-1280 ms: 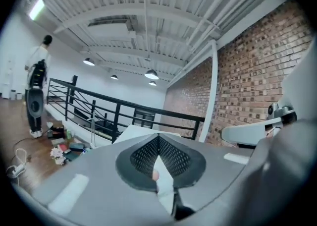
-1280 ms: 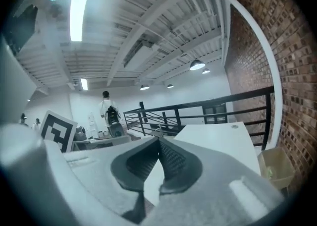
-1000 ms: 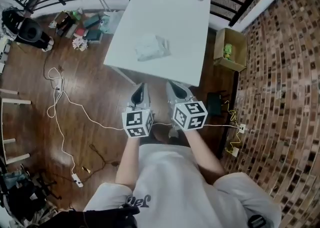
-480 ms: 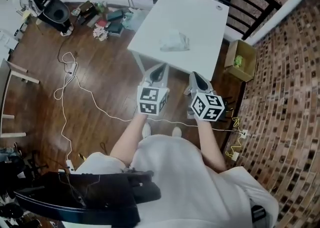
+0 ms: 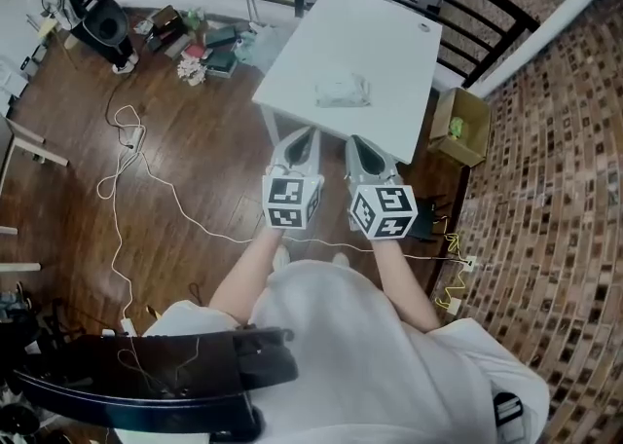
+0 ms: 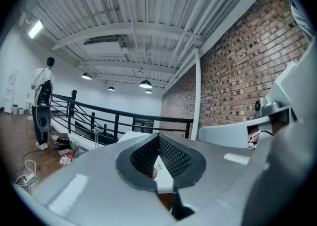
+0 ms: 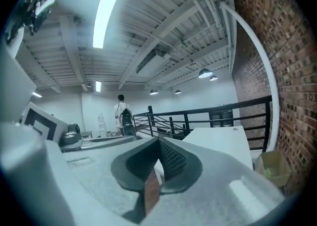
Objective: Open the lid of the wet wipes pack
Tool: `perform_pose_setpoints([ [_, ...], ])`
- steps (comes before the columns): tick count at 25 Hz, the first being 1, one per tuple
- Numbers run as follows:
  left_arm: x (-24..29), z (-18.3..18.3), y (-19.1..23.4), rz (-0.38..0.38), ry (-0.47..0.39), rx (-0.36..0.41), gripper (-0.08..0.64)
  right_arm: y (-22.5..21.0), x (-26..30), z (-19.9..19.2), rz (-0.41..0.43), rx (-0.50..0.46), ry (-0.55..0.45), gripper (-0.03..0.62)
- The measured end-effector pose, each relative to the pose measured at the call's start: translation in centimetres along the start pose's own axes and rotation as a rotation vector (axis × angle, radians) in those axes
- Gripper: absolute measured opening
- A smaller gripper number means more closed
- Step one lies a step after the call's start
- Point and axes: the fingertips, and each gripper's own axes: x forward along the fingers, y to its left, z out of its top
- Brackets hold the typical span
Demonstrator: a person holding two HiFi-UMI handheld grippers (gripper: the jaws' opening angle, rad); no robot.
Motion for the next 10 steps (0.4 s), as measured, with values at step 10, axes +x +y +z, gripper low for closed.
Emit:
perform_pose_setpoints([
  [10,0.0,-0.5,-0.7,-0.026,0.008,0.04,0.017,-0.6,-0.4,0.5,-0.033,0.002,-0.022,-0.009],
])
